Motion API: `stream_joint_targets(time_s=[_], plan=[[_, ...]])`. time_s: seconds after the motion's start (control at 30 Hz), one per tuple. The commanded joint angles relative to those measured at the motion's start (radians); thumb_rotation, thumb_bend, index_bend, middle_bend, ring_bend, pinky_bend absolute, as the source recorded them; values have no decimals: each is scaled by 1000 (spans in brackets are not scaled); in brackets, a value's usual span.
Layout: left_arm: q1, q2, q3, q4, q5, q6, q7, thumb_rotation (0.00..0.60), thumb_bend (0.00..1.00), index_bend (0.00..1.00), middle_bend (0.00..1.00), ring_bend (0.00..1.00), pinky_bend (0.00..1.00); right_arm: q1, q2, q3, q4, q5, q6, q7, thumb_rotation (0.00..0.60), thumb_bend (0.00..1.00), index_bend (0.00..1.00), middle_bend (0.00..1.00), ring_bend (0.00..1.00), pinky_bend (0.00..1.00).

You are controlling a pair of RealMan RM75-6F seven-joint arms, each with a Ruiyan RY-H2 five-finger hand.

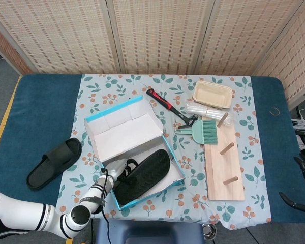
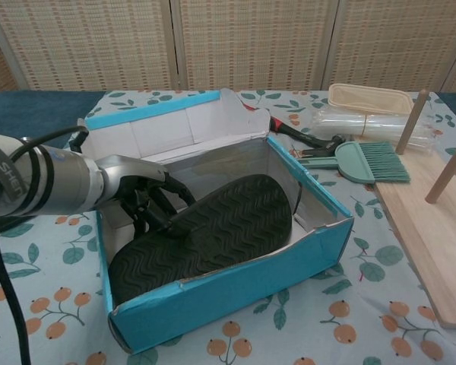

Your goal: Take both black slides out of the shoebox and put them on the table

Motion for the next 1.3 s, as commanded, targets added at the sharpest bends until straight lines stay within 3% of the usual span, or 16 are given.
stream_joint_targets(time_s=[0.03,0.43,0.83,1.3], plan=[[0,1,-6,-4,3,4,-19,600,580,551,689,656,633,0,-1,0,-1,0,-1,-3,381,151,0,0,0,0],[35,36,-48,-74,76,2,-127,600,800,692,825,774,762,2,-1,0,-4,2,-8,-6,380,150,0,0,0,0],[72,117,-73,-156,279,144,-146,600,821,702,837,783,773,4,3,-4,-1,0,-16,5,381,151,0,0,0,0],[172,322,-129,-201,397,141,-261,600,820,702,836,783,772,9,3,-8,-9,-2,-31,-10,380,151,0,0,0,0]])
